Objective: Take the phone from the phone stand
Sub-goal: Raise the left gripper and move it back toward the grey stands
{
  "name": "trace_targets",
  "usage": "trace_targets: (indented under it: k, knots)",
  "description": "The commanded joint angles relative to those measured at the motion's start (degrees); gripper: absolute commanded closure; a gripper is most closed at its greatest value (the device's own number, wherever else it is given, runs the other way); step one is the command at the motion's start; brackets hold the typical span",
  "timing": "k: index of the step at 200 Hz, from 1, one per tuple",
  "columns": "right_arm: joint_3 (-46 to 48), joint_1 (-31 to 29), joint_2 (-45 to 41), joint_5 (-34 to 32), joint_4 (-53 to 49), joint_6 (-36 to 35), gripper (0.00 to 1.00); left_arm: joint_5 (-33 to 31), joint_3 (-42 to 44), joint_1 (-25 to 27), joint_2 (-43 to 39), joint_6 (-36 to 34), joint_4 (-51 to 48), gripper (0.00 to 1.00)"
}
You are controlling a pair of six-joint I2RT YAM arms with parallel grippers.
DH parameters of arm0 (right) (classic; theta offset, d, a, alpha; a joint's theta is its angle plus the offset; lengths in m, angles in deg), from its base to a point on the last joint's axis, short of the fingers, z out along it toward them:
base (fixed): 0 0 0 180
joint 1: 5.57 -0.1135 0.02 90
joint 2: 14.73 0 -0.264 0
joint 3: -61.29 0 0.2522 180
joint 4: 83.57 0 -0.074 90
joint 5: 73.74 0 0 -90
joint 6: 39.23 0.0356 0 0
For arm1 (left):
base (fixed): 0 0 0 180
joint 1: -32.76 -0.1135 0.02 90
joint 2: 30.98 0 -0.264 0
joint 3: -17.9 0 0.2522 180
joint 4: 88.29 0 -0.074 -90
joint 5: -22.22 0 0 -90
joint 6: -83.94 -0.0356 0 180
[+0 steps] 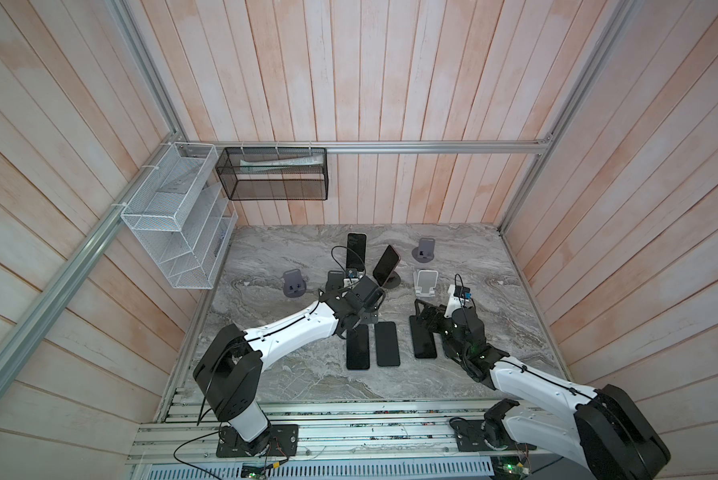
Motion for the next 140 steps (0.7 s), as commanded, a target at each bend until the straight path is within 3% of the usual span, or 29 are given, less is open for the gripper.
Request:
trace_targets:
  k: [1, 35, 76, 109, 140]
  knots:
    - [-0.7, 0.2, 0.0, -0.1, -0.8, -0.6, 0.05, -0.9, -4.3, -5.3, 0.2, -5.8, 1.3, 0.00]
    - [-0.6, 0.3, 0.0, -0.4, -0.6, -0.9, 0.05, 2.2, -15.2, -10.6, 9.4, -14.5, -0.2, 0.00]
    - [-0.9, 0.3, -0.1, -0.6, -1.1, -1.2, 0.05, 0.9, -25.5, -14.2, 20.8, -18.2, -4.8, 0.00]
    - [-0.8, 0.2, 0.2, -0.4, -0.7, -1.1, 0.05, -1.5, -23.9, -14.7, 22.8, -16.0, -3.4, 0.06]
    - [-1.2, 0.2, 1.7, 0.2, -0.4, -0.9, 0.05, 0.8, -18.3, -15.1, 22.6, -15.6, 2.1, 0.10]
